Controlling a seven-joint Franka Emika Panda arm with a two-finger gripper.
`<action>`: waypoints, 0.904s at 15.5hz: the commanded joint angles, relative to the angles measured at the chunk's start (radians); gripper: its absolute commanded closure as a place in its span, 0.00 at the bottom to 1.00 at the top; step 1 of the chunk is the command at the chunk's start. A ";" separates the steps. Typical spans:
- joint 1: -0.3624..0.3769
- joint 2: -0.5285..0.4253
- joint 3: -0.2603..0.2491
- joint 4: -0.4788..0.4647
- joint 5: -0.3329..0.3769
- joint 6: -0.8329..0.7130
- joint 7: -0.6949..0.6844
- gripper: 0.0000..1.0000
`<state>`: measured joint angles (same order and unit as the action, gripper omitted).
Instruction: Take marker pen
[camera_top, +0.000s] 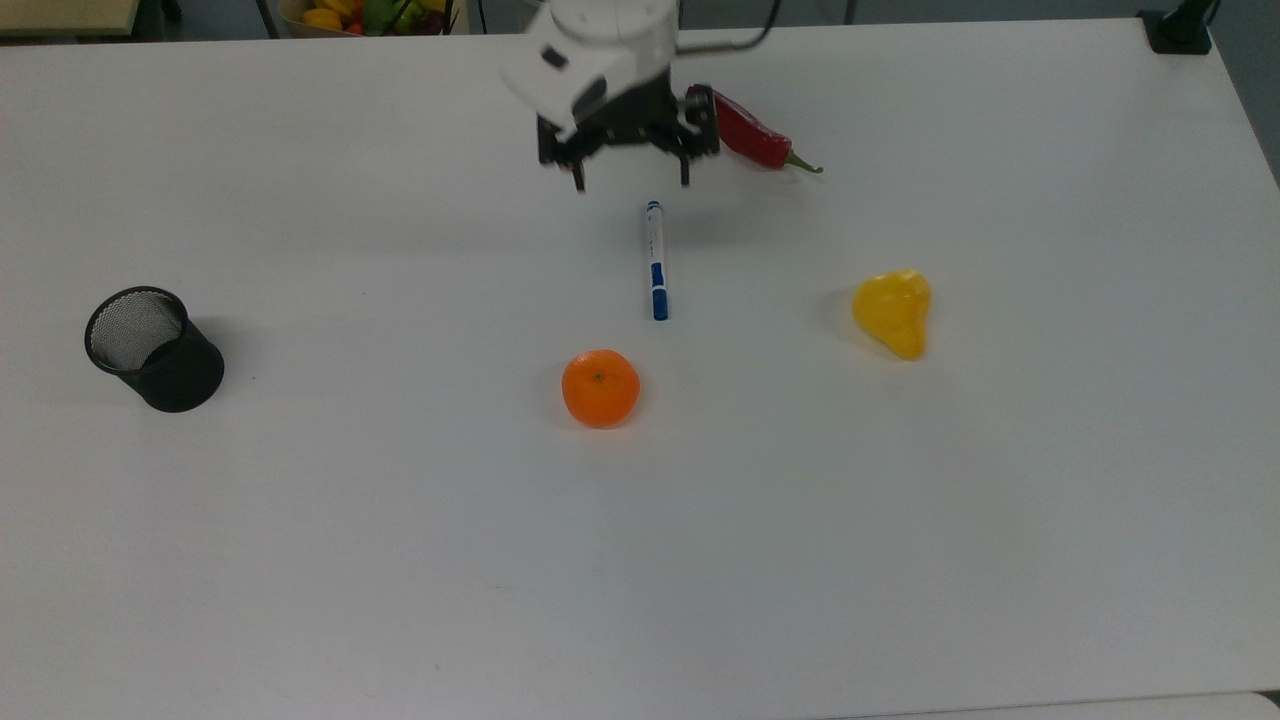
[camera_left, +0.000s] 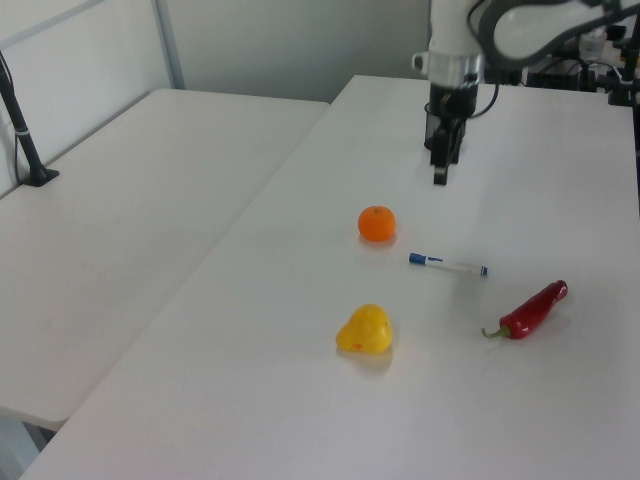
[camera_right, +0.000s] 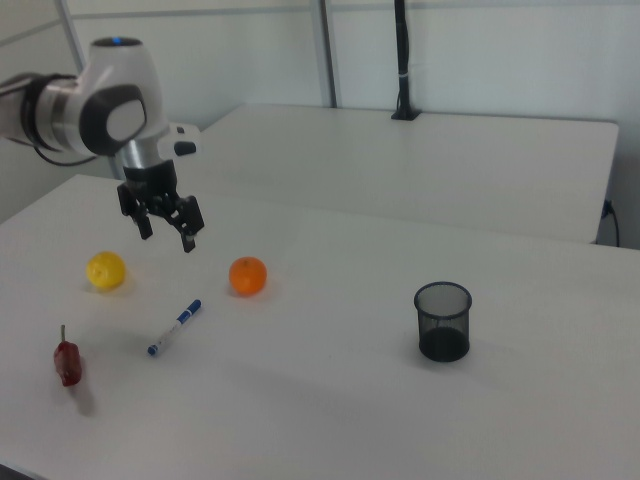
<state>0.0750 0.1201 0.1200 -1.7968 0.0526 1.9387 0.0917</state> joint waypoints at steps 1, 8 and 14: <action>-0.007 -0.157 -0.052 -0.029 0.000 -0.150 0.016 0.00; 0.083 -0.275 -0.216 0.023 0.006 -0.345 0.005 0.00; 0.031 -0.211 -0.220 0.124 0.009 -0.325 -0.087 0.00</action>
<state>0.1244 -0.1502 -0.0860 -1.7597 0.0526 1.6198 0.0820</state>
